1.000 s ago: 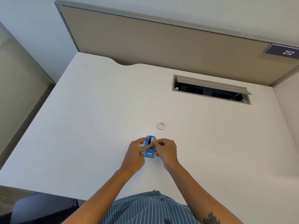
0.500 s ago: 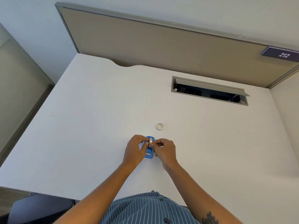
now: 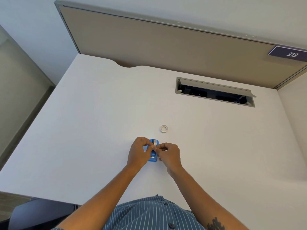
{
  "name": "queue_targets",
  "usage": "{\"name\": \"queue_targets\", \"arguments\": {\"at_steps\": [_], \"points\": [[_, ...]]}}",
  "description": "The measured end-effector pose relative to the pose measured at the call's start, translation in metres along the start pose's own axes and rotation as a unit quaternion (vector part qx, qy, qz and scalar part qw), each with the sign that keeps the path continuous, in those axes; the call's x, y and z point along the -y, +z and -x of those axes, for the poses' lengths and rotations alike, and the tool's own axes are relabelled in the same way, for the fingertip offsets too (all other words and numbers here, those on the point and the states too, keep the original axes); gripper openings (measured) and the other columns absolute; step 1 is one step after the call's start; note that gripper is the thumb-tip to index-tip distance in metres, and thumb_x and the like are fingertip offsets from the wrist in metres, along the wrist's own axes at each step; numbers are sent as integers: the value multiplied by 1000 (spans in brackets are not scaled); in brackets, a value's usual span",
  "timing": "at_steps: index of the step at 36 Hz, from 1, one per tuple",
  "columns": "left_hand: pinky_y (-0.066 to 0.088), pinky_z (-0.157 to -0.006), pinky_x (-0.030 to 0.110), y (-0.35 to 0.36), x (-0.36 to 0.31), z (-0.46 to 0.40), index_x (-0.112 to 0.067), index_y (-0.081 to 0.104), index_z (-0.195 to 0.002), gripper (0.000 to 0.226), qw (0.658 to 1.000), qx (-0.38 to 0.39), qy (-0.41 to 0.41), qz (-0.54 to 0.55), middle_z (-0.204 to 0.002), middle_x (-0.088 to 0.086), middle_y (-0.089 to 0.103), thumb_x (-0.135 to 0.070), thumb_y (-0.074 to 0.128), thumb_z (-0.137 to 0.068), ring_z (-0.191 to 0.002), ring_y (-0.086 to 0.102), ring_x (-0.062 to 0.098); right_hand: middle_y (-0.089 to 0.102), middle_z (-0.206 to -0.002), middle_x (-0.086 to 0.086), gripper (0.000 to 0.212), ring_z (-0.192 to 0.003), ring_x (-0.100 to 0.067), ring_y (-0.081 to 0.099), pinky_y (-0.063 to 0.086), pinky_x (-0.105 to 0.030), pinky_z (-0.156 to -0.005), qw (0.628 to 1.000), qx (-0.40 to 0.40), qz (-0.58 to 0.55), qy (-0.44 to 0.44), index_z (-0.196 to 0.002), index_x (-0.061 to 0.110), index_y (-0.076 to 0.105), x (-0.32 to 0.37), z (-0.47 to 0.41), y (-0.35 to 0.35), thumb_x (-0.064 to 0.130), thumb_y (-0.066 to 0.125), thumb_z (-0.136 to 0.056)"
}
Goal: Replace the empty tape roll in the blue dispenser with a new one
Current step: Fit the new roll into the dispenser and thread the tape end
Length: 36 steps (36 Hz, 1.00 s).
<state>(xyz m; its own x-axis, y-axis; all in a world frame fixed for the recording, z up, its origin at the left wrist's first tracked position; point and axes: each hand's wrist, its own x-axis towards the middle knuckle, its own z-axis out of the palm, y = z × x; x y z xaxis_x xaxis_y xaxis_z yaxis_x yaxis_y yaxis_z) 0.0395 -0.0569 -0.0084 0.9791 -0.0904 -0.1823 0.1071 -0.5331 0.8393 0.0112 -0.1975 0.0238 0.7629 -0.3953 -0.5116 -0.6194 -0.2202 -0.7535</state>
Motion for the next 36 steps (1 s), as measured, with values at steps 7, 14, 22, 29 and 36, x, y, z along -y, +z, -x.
{"name": "queue_targets", "arguments": {"at_steps": [7,14,22,29,36], "points": [[57,-89,27,1,4,0,-18,74,-100,9,1000,3,10,-17,-116,-5,65,-23,77,-94,-107,64,11,80,-83,-2,15,-84,-28,79,68,-53,-82,1000,-2,4,13,-86,16,82,-2,-4,4,29,84,-93],[52,-88,21,1,4,1,-13,76,-101,11,999,9,8,-39,-123,1,65,-21,78,-93,-110,63,13,80,-83,-3,15,-85,-30,79,67,-55,-83,1000,-2,8,23,-84,17,82,-2,-5,5,27,80,-95],[50,-89,20,0,5,2,-12,75,-102,13,999,15,11,-44,-125,3,64,-22,78,-93,-109,61,12,81,-86,-6,16,-88,-33,80,67,-56,-85,999,3,-3,44,-83,15,81,0,-6,4,26,79,-95],[50,-90,19,0,8,4,-12,76,-103,12,998,26,14,-47,-123,3,64,-20,78,-94,-108,64,15,82,-85,-7,24,-88,-35,80,68,-54,-82,998,5,-14,53,-83,13,81,2,-4,3,33,79,-95],[47,-89,18,0,8,4,-12,75,-102,13,998,20,21,-53,-122,4,65,-21,79,-93,-106,60,11,81,-83,-4,19,-87,-33,80,69,-54,-81,999,3,-1,50,-79,18,79,1,-6,3,31,83,-92]]}}
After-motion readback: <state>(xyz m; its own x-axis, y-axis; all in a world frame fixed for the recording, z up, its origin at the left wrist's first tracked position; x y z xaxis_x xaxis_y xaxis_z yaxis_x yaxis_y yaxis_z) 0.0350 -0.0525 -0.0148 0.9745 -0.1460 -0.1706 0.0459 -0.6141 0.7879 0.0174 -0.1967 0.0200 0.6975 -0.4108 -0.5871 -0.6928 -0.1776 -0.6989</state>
